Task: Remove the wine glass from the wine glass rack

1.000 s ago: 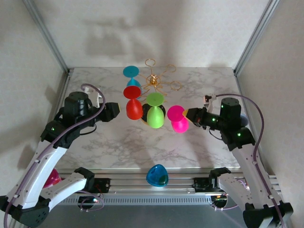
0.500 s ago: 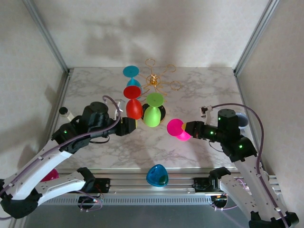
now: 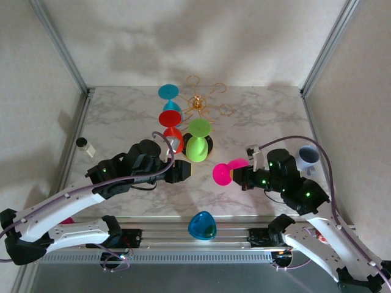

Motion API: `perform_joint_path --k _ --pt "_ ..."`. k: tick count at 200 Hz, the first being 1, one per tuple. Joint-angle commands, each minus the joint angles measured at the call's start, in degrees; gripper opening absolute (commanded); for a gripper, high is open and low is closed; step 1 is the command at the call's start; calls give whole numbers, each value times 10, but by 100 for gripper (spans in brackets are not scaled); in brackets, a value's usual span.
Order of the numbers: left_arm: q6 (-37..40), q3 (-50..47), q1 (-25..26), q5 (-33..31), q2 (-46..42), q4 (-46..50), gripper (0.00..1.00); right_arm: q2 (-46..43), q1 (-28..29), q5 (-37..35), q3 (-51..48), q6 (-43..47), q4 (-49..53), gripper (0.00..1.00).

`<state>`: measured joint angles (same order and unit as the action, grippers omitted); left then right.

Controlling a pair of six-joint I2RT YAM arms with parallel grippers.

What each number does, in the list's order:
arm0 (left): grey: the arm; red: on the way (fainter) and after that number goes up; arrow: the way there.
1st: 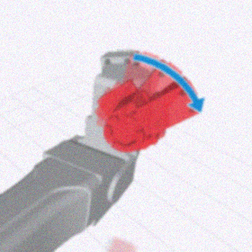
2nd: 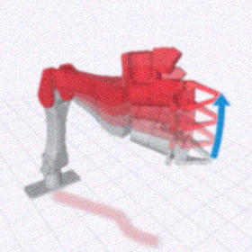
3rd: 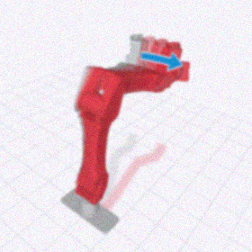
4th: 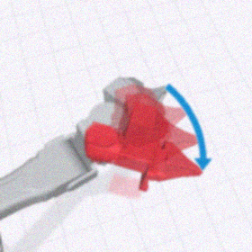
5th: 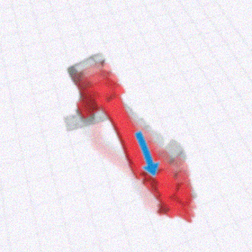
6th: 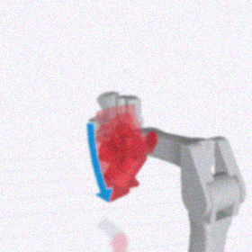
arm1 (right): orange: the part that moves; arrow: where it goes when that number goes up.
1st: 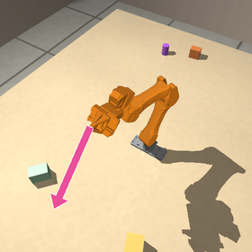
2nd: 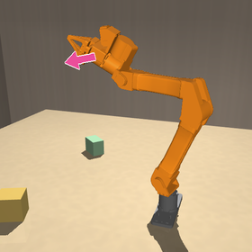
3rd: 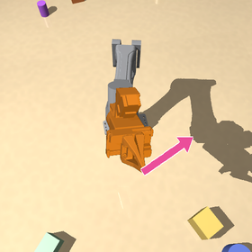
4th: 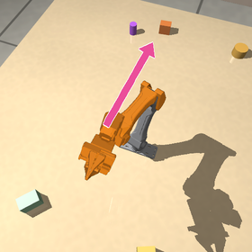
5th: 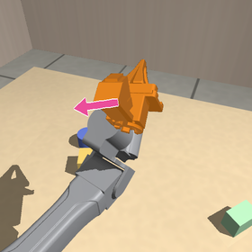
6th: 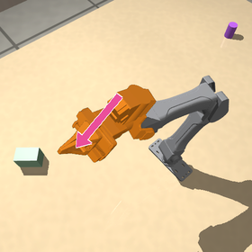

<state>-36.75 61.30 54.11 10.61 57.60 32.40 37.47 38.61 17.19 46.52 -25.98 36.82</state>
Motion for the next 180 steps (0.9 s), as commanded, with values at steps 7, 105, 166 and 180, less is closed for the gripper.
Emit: perform_joint_path --k 7,105,166,180 --pt "-29 -15 4 -5 4 -34 55 -6 64 -108 1 59 -5 0" --pt "-81 -53 0 48 32 -96 60 52 358 -460 17 175 -21 0" --pt "-101 -50 -4 91 59 -124 60 82 474 -650 21 187 -10 0" --pt "-106 -52 -4 98 65 -129 60 91 499 -685 20 188 -13 0"
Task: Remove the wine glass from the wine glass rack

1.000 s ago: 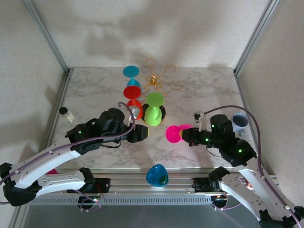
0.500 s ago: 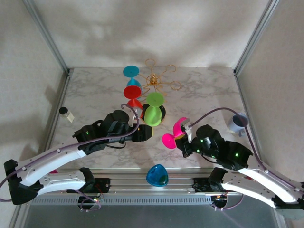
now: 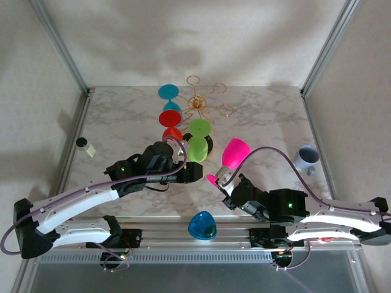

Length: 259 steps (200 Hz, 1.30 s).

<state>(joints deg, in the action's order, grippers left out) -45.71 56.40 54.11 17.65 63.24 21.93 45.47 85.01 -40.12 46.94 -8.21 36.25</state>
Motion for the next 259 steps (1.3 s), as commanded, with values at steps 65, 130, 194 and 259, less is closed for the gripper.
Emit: perform_joint_path --k 65,130,194,259 --pt "-37 4 -7 67 41 -63 60 23 104 -214 18 -28 33 0" --pt "-63 8 -6 92 58 -89 59 42 126 -267 1 -49 24 0" --pt "-90 5 -6 98 54 -108 59 75 132 -292 -2 -74 42 0" --pt "-104 2 -6 106 64 -130 59 85 138 -308 -5 -54 20 0"
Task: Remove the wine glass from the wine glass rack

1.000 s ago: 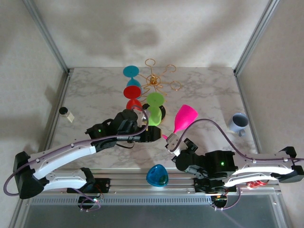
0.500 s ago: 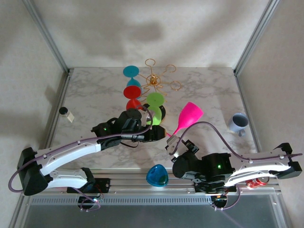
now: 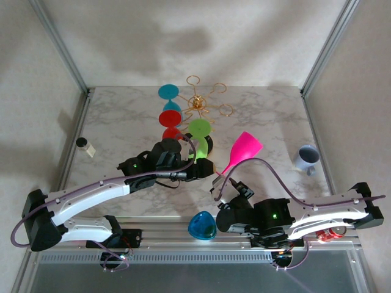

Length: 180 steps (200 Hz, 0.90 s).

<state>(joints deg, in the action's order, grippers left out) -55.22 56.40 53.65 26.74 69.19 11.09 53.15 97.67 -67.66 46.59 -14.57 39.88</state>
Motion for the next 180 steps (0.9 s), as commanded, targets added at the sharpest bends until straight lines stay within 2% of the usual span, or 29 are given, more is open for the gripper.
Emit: perform_joint_path --k 1,112,180 --pt "-9 3 -1 15 5 -22 59 9 11 -34 -2 10 -17 0" --pt "-17 13 0 32 40 -47 51 34 17 -46 2 38 -52 0" --pt "-18 12 0 38 48 -56 36 23 17 -39 -4 29 -59 0"
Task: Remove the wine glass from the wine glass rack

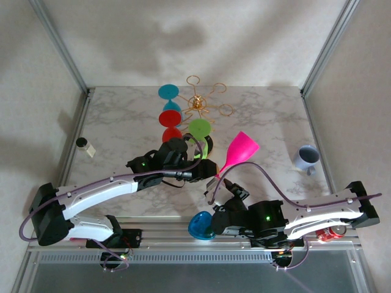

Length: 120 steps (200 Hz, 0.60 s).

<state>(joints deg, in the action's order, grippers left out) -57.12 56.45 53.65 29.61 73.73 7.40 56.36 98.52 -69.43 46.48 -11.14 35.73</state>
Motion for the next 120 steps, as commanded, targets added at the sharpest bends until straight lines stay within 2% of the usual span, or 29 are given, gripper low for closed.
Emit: perform_joint_path --k 1,16,80,106,120 --pt "1 11 0 10 3 -19 36 -9 9 -21 -2 -5 -18 0" --pt "2 10 0 9 3 -20 32 -13 9 -19 -2 -2 -21 0" --pt "-10 0 0 16 8 -45 0 -31 9 5 10 12 -25 0" --pt "-10 -8 0 14 9 -56 0 -32 9 13 16 16 -26 5" --pt "-14 -18 0 12 6 -71 0 -32 9 21 21 9 -23 12"
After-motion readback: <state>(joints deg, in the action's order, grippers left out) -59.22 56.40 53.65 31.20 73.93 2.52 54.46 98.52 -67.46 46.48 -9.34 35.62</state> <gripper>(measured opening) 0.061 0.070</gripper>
